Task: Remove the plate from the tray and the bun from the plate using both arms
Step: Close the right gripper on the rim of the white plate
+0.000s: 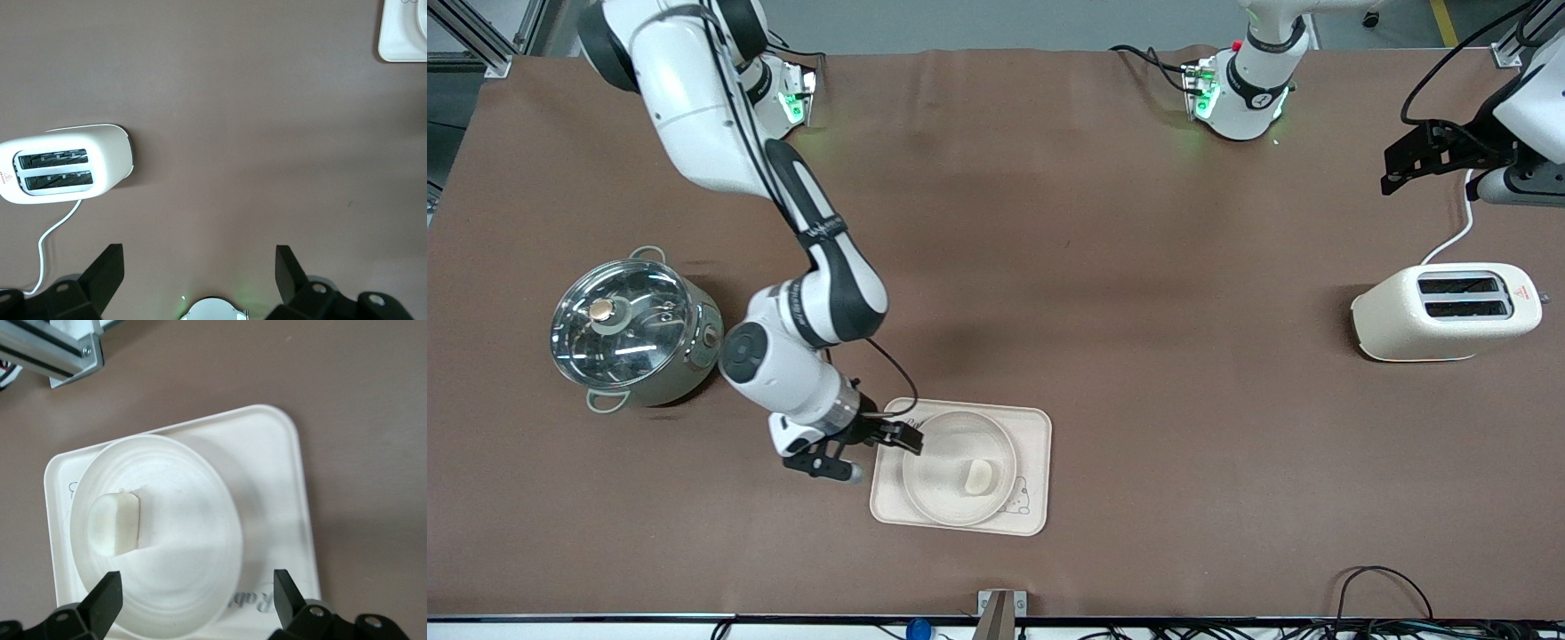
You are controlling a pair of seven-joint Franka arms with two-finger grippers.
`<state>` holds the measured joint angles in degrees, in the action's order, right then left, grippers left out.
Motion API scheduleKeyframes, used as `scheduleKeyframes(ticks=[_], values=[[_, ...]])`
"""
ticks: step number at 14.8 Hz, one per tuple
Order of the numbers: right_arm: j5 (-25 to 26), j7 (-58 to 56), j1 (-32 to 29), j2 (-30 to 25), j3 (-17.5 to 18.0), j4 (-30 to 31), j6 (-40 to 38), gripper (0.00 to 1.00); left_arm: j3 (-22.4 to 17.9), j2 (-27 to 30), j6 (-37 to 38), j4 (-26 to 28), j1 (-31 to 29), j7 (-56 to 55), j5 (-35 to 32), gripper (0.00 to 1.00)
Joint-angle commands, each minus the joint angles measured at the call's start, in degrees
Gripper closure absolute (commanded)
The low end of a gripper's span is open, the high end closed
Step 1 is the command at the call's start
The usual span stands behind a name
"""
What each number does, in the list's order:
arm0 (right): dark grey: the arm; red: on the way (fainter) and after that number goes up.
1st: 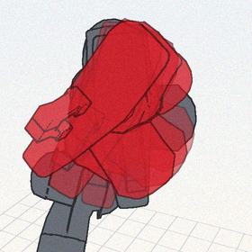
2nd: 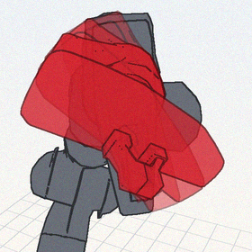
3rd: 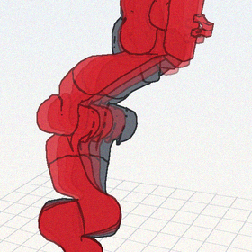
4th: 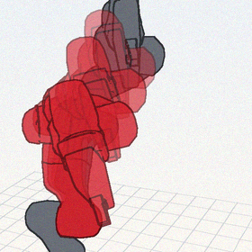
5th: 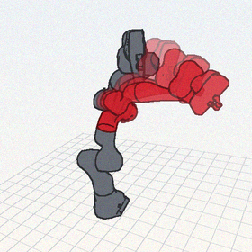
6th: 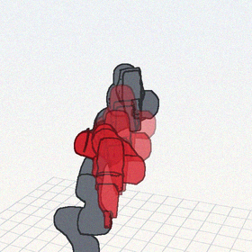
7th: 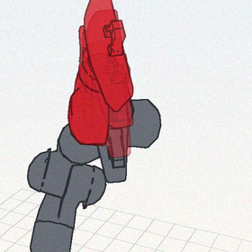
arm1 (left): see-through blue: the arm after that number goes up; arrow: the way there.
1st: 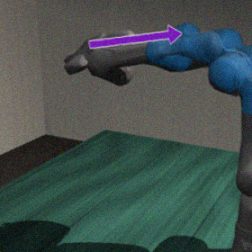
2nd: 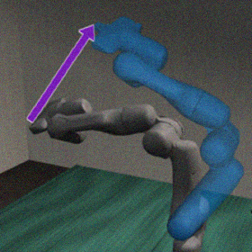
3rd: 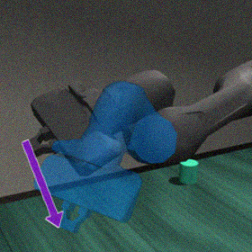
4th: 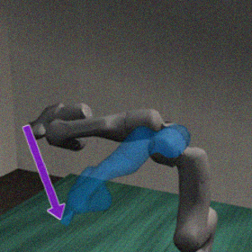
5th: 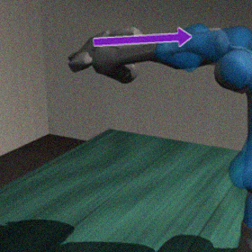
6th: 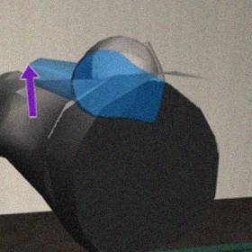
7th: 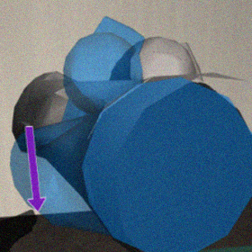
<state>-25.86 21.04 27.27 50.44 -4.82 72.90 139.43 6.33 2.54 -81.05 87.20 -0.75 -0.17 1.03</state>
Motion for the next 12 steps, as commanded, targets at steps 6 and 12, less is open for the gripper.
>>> scheduleKeyframes(ticks=[6,12], values=[[-0.7,-3.7,-0.3,8.9,-0.5,-5.8,4.8,0.64,-0.4,-0.2,0.2,-0.6,-0.3,0.9,0.1,0.00],[-1.5,-4.5,-1.0,8.4,-0.2,-5.4,4.7,1.00,-0.4,-0.9,-0.6,-0.8,-0.4,0.9,0.1,0.00]])
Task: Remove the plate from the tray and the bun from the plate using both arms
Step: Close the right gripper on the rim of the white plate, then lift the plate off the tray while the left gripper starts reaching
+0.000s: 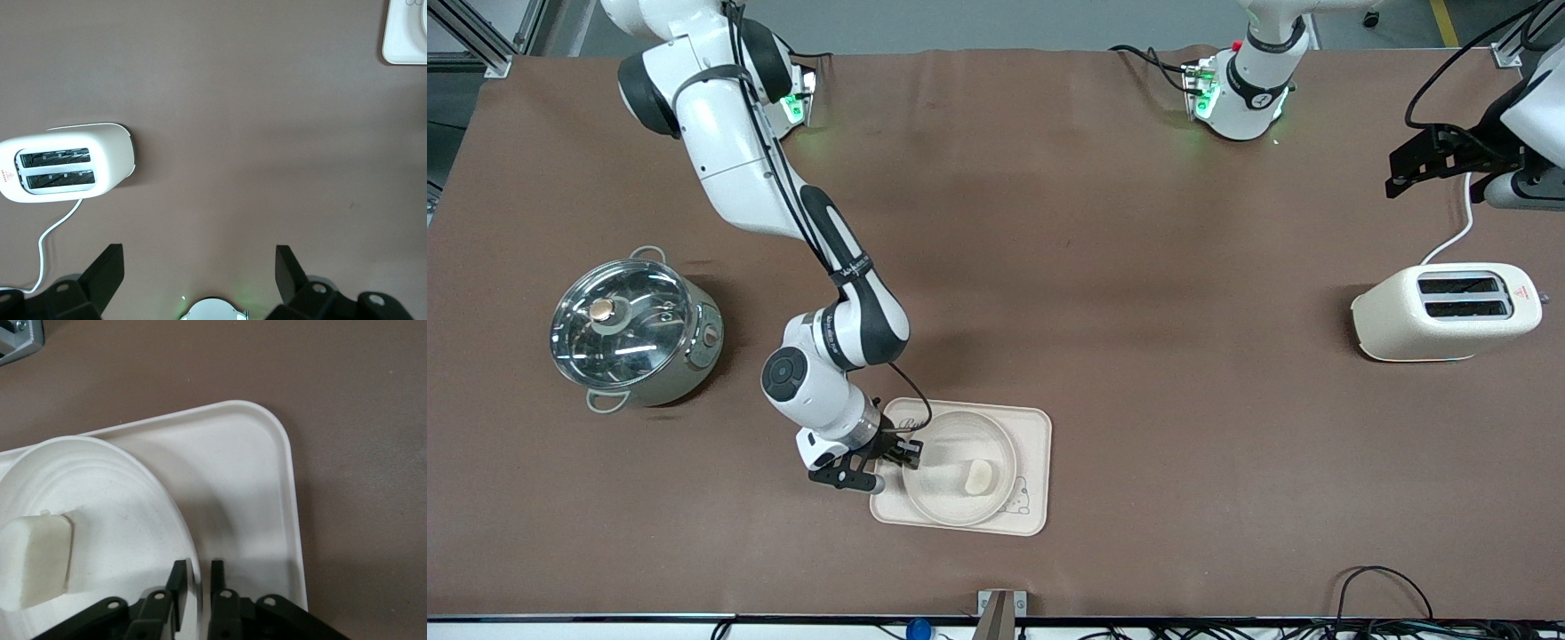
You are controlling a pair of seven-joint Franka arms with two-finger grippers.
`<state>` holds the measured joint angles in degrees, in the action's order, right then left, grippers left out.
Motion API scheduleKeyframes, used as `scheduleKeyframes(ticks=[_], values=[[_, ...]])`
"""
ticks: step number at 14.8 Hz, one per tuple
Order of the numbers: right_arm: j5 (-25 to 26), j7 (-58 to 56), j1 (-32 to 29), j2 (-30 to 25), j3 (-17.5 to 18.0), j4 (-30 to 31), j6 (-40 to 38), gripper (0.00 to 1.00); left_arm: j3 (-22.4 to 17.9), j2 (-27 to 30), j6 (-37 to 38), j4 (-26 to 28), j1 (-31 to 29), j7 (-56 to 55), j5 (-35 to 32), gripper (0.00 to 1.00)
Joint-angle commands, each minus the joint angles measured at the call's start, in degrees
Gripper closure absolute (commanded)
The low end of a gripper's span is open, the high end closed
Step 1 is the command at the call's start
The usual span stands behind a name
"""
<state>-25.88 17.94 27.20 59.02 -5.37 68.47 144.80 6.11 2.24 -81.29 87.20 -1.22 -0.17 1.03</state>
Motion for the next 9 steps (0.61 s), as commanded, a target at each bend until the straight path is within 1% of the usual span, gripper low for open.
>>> scheduleKeyframes(ticks=[1,2,3,9], values=[[-2.0,-1.8,-1.3,-1.3,1.2,-0.4,-0.7,1.00,-0.3,-0.7,-0.4,-0.8,0.2,0.9,0.1,0.00],[-2.5,-3.0,-1.8,-3.0,2.9,2.4,-0.7,1.00,-0.3,-0.7,-0.4,-0.8,0.2,0.9,0.1,0.00],[-2.5,-4.3,-2.0,-6.1,4.5,7.2,0.4,1.00,-0.2,-0.7,-0.5,-0.8,0.2,0.9,0.1,0.00],[-3.0,-5.6,-2.2,-26.4,10.1,35.5,6.9,1.00,0.2,-1.0,-0.9,-0.8,0.9,-0.4,0.4,0.00]])
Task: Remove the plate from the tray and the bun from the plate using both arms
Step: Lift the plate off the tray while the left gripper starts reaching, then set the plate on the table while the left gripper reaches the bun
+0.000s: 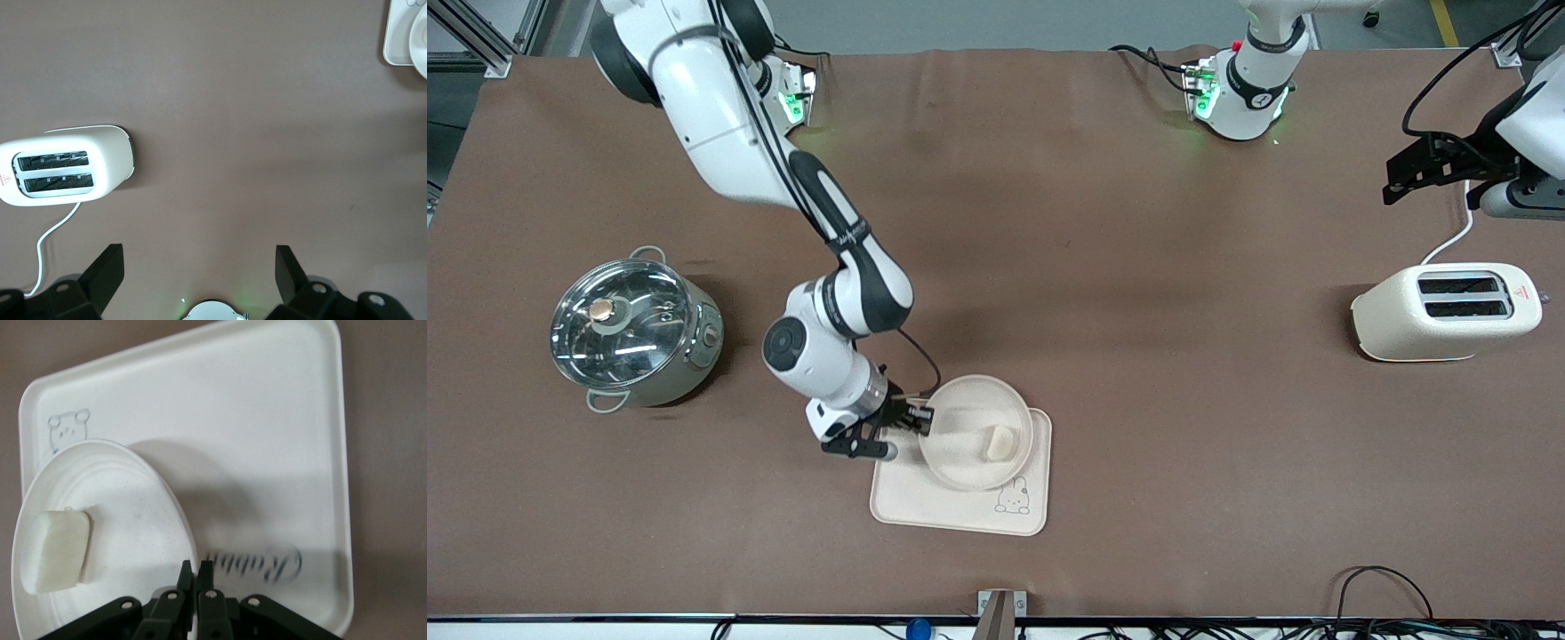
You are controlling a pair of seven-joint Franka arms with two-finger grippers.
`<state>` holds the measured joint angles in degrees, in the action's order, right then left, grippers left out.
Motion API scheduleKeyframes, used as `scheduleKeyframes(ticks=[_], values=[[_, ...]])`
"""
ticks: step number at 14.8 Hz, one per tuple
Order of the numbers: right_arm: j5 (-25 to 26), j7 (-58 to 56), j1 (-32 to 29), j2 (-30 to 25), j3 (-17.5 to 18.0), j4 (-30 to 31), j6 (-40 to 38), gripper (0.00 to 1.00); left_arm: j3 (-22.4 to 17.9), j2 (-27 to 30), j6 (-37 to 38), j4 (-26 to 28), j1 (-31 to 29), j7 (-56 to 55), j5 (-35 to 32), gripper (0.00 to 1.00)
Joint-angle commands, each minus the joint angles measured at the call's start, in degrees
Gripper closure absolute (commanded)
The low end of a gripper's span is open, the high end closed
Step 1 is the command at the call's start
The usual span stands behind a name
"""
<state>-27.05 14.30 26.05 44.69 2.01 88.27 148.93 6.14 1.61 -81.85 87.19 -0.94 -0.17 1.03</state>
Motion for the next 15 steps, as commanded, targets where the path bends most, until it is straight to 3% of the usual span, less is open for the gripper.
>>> scheduleKeyframes(ticks=[1,3,6,10,13,14,15], values=[[-2.7,-2.1,-1.0,-15.5,3.7,20.1,3.8,1.00,0.3,-0.6,-0.6,-0.8,0.7,-0.5,0.4,0.00],[-3.4,-2.9,-0.9,-21.7,5.6,30.1,8.5,1.00,0.5,-1.3,-1.5,-0.8,0.9,-1.9,0.4,0.00],[-3.5,-4.1,-1.0,-23.2,9.8,40.1,22.3,1.00,3.7,-1.4,-1.7,1.6,0.9,-7.4,0.8,0.00],[-5.8,-4.2,-0.9,-20.0,10.9,40.4,26.9,1.00,9.1,-1.5,-10.8,11.1,0.8,-18.4,1.1,0.00],[-5.7,-4.5,-1.0,-18.3,10.9,39.9,28.0,1.00,14.6,-5.9,-21.0,16.7,0.9,-31.4,1.2,0.00],[-5.8,-4.4,-1.1,-18.1,10.8,39.4,28.1,0.89,16.7,-8.3,-23.8,17.0,0.9,-36.4,1.0,0.00],[-5.8,-4.4,-1.4,-17.4,10.9,38.5,28.1,0.53,18.6,-11.0,-26.8,17.0,1.0,-41.2,0.6,0.00]])
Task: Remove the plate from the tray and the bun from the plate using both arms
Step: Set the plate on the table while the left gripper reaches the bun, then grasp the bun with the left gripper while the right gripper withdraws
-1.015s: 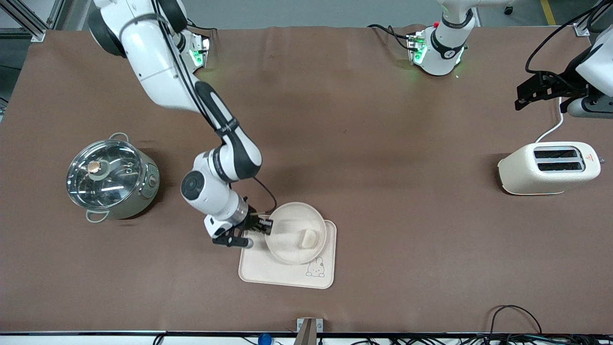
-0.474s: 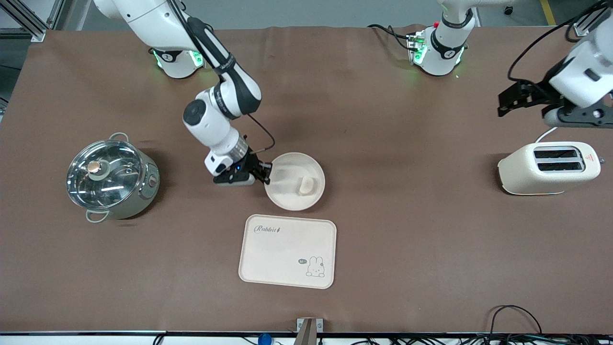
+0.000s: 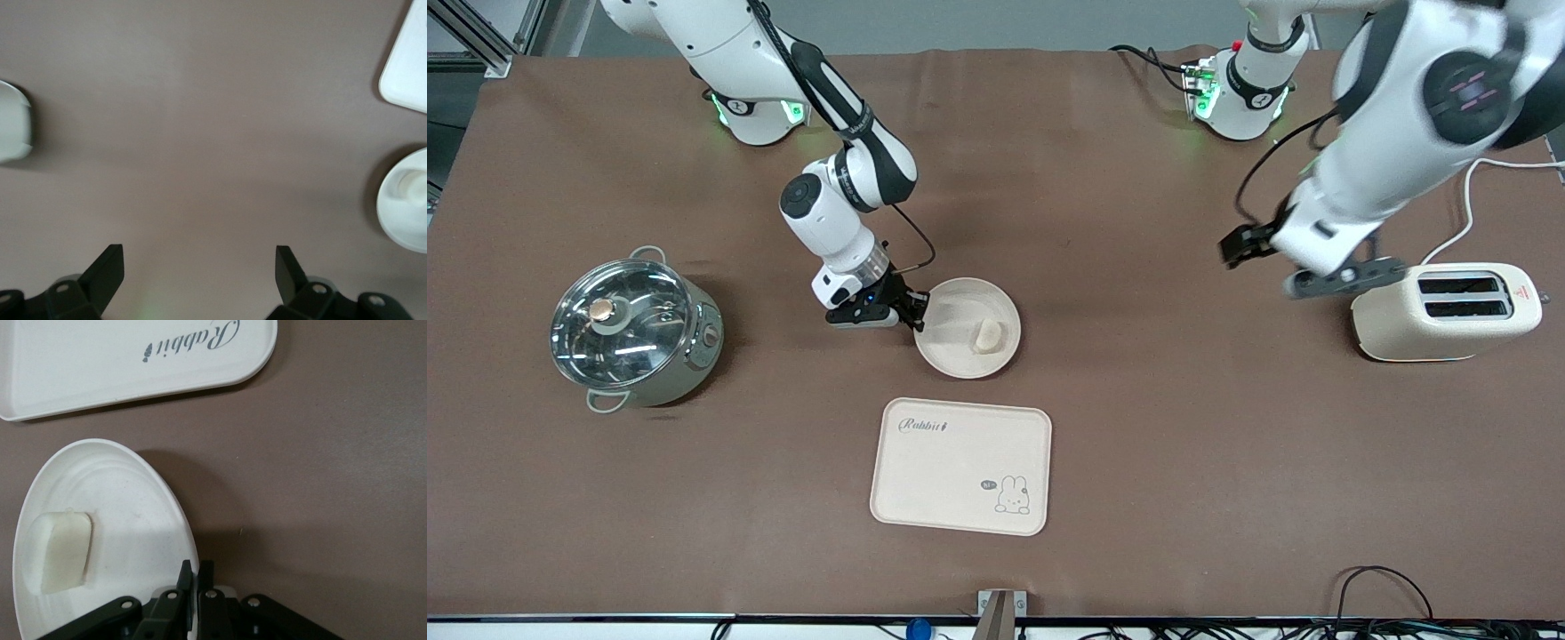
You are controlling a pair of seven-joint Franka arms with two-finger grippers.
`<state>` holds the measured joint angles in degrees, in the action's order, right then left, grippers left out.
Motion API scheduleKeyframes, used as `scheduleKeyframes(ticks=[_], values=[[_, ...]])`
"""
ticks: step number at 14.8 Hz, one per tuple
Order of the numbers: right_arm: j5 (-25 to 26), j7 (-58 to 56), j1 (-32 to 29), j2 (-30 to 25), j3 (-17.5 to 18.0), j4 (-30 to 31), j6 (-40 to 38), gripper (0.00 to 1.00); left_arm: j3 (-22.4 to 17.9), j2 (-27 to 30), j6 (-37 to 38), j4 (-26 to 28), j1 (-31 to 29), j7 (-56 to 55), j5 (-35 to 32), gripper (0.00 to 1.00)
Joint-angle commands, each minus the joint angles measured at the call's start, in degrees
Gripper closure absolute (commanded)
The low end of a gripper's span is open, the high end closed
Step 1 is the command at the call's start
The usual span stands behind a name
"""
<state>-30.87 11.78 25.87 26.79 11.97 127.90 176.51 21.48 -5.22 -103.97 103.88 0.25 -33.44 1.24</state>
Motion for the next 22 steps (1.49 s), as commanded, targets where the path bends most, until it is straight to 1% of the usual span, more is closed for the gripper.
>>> scheduleKeyframes(ticks=[1,2,3,5,6,7,8,9,11,12,14,15,16,17,18,19,21,22], values=[[-2.1,-1.8,-1.5,1.3,1.0,-1.9,1.1,0.19,4.5,-7.0,-8.1,0.3,0.3,-11.9,0.1,0.00],[-2.1,-1.8,-1.3,1.9,1.0,-2.0,2.8,0.04,4.7,-9.9,-12.4,0.1,1.6,-15.0,0.0,0.00],[-2.1,-1.5,-1.3,2.0,1.0,-2.0,3.3,0.00,4.7,-12.5,-16.8,0.0,3.8,-18.2,-0.9,0.00],[-2.2,-1.1,-1.4,0.9,1.1,-2.1,3.1,0.00,4.7,-18.8,-24.2,-1.7,8.1,-26.3,-5.4,0.00],[-2.2,-0.3,-1.5,-0.1,1.0,-2.8,2.1,0.00,4.7,-22.2,-26.2,-4.2,9.9,-30.2,-8.2,0.00],[-2.2,-0.2,-1.9,-1.8,0.7,-3.7,-1.9,0.00,4.7,-25.8,-26.6,-7.9,12.1,-34.1,-10.9,0.00],[-2.2,-0.1,-2.7,-3.3,0.4,-4.8,-6.1,0.00,4.6,-29.8,-26.5,-12.7,15.1,-38.3,-12.9,0.00],[-2.2,-0.2,-3.9,-4.6,0.4,-5.3,-9.2,0.00,4.3,-32.6,-26.5,-15.8,17.7,-41.2,-14.1,0.01],[-1.6,-0.8,-6.2,-7.6,0.1,-5.3,-13.8,0.00,2.0,-37.9,-26.5,-22.3,22.8,-44.9,-16.5,0.04],[-0.8,-1.7,-8.0,-9.6,-0.1,-5.6,-18.3,0.00,0.4,-40.0,-26.5,-24.5,25.8,-45.0,-17.1,0.06],[2.3,-4.7,-13.7,-14.5,-0.9,-6.5,-28.6,0.00,-4.6,-42.4,-26.7,-26.7,31.7,-45.0,-17.1,0.11],[3.0,-6.0,-16.7,-16.9,-1.0,-6.4,-32.5,0.00,-6.7,-43.4,-26.9,-27.3,34.0,-45.0,-17.0,0.13],[3.5,-6.8,-18.6,-19.2,-1.2,-6.5,-36.2,0.00,-7.8,-44.6,-27.0,-28.3,35.5,-44.8,-17.0,0.15],[6.2,-7.0,-21.0,-21.1,-1.3,-6.9,-39.8,0.00,-8.1,-46.4,-27.1,-29.8,36.4,-44.7,-17.0,0.17],[10.4,-6.9,-24.1,-22.9,-1.1,-8.3,-44.0,0.00,-8.2,-47.6,-27.2,-30.7,36.9,-44.7,-17.0,0.18],[13.4,-6.8,-26.2,-24.6,-1.1,-9.9,-49.2,0.00,-8.3,-47.9,-27.3,-30.7,37.1,-44.6,-17.1,0.21],[14.4,-7.1,-30.2,-27.7,-1.1,-13.5,-58.5,0.00,-8.3,-49.2,-28.0,-30.7,37.1,-44.3,-17.2,0.30],[14.6,-7.2,-31.1,-29.4,-1.3,-14.9,-62.6,0.00,-8.3,-49.6,-29.6,-30.7,37.2,-44.4,-17.2,0.34]])
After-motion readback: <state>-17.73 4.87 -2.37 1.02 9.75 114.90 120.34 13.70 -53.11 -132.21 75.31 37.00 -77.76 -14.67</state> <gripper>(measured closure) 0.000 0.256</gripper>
